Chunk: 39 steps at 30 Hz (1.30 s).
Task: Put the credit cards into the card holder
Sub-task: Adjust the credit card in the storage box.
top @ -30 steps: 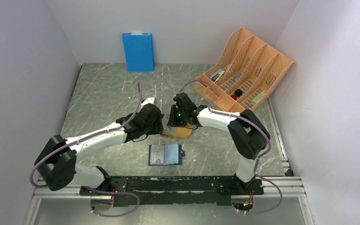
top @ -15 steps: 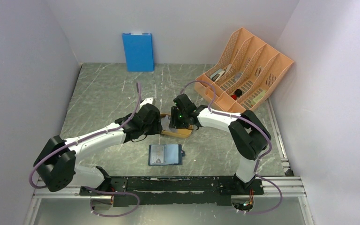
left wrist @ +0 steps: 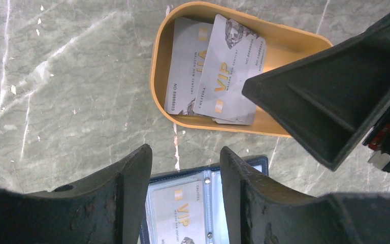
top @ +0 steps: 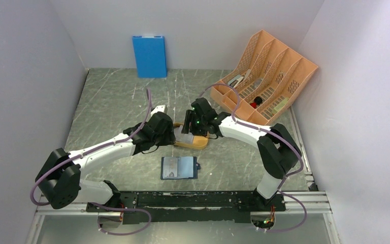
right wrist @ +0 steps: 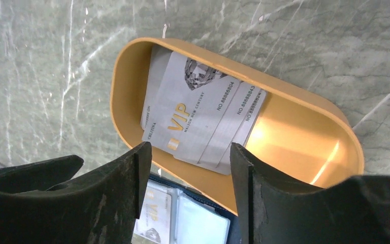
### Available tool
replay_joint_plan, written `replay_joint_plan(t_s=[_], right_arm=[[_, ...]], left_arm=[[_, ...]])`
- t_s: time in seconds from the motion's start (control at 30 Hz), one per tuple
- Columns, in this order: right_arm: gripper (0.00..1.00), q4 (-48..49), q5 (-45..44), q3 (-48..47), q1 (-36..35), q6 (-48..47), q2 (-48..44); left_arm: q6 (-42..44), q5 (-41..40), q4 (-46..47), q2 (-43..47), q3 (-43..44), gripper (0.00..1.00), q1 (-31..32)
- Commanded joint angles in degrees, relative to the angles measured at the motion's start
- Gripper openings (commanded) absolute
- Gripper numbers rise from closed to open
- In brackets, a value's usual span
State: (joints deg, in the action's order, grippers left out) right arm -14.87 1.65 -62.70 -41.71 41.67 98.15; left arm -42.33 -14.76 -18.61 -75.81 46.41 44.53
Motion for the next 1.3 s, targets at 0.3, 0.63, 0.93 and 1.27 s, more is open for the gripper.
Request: replay_joint_plan(t_s=[0.3, 0.63, 0.93, 1.27], right_arm=[[0.7, 6.6, 3.5, 3.7, 3.7, 6.1, 3.4], [0.71, 9.3, 6.4, 4.0, 4.3, 7.7, 7.0], [0.69, 12.5, 9.7, 4.0, 4.2, 8.3, 7.1], [0.52, 12.0, 10.9, 2.7, 3.5, 7.8, 7.1]], left_arm=[[-0.2, 5.3, 4.7, -2.4, 0.3, 0.57, -5.6], [-0.4, 8.9, 7.5, -6.8, 0.7, 0.56, -8.5], [-0.1, 10.6, 9.0, -8.7, 0.0, 0.53, -8.7], [0.1, 10.5, 8.9, -8.4, -0.3, 0.51, -8.7]])
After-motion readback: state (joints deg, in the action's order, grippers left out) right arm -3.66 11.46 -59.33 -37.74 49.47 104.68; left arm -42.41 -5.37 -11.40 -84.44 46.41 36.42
